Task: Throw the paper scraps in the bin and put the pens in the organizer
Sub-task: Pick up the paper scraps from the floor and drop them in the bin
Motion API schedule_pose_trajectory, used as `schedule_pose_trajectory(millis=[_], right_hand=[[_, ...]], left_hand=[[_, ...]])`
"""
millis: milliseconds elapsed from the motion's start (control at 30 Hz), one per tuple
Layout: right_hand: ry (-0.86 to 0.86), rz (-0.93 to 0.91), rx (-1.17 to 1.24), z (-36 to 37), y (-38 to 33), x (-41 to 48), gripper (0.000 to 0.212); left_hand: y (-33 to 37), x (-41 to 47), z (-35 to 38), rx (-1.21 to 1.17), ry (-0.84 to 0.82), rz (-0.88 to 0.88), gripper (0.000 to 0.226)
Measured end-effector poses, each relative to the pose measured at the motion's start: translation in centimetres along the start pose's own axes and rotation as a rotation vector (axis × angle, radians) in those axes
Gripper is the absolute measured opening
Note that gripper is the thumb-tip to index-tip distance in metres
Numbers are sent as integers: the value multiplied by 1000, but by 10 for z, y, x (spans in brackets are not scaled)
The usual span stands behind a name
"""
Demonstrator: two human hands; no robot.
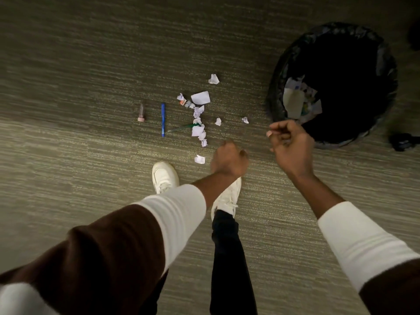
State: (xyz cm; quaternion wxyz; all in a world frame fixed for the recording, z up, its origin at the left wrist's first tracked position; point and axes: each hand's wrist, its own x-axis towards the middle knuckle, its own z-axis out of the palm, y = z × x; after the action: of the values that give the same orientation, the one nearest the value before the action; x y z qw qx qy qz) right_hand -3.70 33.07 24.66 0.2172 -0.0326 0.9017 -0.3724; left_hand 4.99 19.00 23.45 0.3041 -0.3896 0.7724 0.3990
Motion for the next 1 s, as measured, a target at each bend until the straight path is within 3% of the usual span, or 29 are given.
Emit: schedule_pose_trajectory(millis=[100,200,300,400,467,633,767,933,1000], right_hand=[[-136,-45,-114,34,1,-1,22],[-298,7,-246,62,11,4,49],[-410,39,-413,87,25,17,78],[-415,32,-502,110,43,37,96],[-400,65,-520,126,57,54,98],[-340,162,-499,164,99,94,90],[-306,106,-414,189,126,114,84],[-279,-28,-400,212,133,128,89],[-291,-104,-432,219,129,129,86]], left_hand=[[-54,6,-9,122,-50,-145,48],[-99,19,-8,154,-42,-259,58],[-127,41,-2,49,5,-405,81],[-146,74,11,-147,-19,-589,115],[-156,96,21,-307,-54,-685,125],[-164,151,45,-534,-92,-735,137],[-170,181,50,-456,-70,-663,113],[-139,209,55,-399,-18,-744,126],[-129,219,51,-371,98,-718,112]])
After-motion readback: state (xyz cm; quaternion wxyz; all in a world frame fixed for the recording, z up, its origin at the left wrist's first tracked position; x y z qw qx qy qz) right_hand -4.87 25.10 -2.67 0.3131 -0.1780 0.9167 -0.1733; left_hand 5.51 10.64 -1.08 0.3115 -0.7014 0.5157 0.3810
